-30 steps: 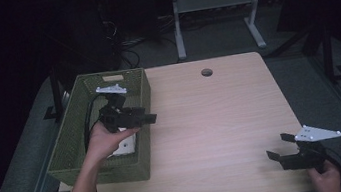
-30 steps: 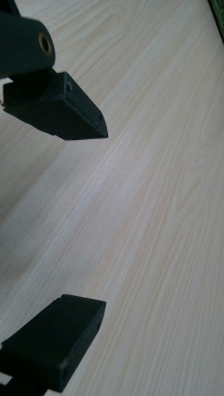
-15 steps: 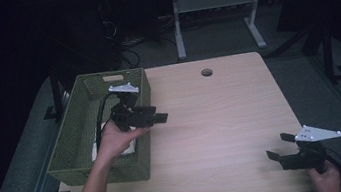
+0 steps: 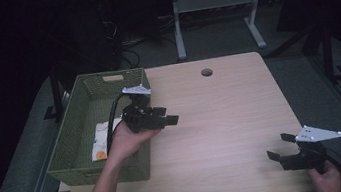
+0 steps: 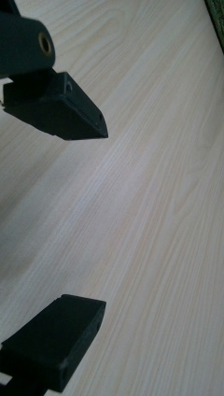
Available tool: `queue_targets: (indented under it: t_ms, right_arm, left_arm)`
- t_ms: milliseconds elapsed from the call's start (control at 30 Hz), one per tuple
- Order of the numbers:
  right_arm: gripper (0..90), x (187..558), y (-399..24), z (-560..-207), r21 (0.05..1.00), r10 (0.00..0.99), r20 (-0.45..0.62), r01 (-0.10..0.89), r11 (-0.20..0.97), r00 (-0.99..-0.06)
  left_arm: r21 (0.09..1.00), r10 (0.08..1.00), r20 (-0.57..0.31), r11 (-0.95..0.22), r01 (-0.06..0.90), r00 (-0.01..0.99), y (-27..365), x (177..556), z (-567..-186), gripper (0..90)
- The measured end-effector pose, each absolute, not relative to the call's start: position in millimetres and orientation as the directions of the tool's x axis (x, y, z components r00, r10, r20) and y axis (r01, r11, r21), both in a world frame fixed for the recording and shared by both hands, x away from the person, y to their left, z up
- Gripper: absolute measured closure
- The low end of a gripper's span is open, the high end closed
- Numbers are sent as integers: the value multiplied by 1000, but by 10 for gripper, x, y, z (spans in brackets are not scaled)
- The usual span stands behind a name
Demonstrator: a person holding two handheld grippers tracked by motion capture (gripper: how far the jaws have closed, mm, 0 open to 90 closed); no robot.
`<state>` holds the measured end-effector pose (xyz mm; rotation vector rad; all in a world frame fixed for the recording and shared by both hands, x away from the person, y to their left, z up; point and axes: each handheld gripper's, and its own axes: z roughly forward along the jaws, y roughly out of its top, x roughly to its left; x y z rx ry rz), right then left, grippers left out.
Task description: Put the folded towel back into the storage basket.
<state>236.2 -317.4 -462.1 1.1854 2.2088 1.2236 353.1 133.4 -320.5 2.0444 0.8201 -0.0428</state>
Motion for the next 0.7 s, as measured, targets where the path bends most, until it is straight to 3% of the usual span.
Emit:
queue_targets:
  t_ms: [700]
  right_arm:
    - [137,2347,-3225,-4616,822,804,84,497,278,-588]
  left_arm:
    - [727,500,-335,-403,557,799,816,3461,-3439,322]
